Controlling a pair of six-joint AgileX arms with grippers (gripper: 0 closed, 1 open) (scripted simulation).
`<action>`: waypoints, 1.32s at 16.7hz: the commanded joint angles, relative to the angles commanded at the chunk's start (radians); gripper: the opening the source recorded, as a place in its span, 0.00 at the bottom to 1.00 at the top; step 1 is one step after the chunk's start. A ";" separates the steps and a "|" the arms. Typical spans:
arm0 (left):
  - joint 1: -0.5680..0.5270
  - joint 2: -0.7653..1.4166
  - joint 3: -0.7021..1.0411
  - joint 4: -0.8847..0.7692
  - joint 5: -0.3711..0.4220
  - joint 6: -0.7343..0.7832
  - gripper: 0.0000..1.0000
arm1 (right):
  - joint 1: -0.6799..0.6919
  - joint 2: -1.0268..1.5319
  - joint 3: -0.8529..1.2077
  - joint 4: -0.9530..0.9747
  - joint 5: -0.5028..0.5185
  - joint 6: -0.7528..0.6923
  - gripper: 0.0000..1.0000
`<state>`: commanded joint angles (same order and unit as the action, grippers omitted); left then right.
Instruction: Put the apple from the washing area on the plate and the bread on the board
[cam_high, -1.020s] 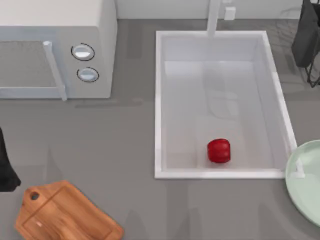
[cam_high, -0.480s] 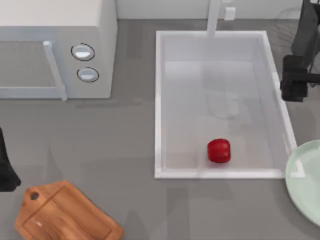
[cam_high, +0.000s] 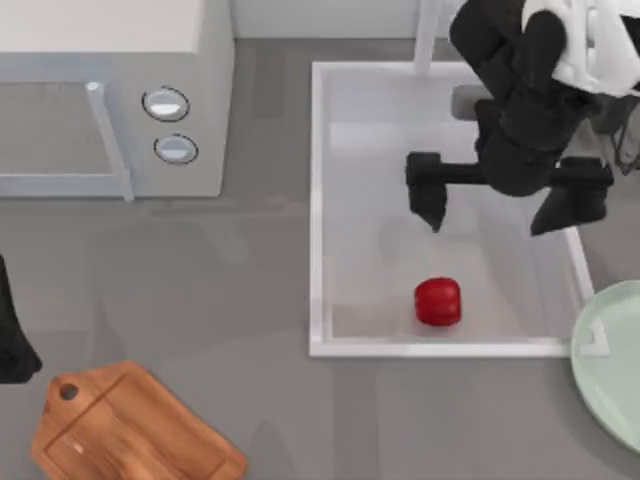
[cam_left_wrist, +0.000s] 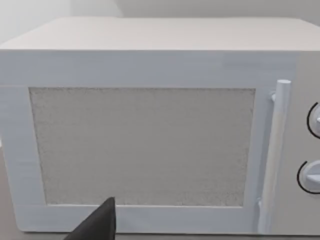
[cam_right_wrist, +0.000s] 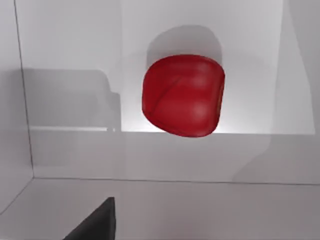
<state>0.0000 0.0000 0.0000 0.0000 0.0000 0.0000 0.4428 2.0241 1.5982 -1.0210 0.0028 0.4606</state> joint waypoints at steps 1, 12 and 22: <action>0.000 0.000 0.000 0.000 0.000 0.000 1.00 | 0.012 0.056 0.042 -0.027 0.000 0.012 1.00; 0.000 0.000 0.000 0.000 0.000 0.000 1.00 | 0.032 0.180 0.123 -0.069 0.000 0.038 1.00; 0.000 0.000 0.000 0.000 0.000 0.000 1.00 | 0.038 0.415 -0.044 0.343 0.003 0.043 1.00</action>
<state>0.0000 0.0000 0.0000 0.0000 0.0000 0.0000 0.4806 2.4389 1.5541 -0.6778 0.0056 0.5032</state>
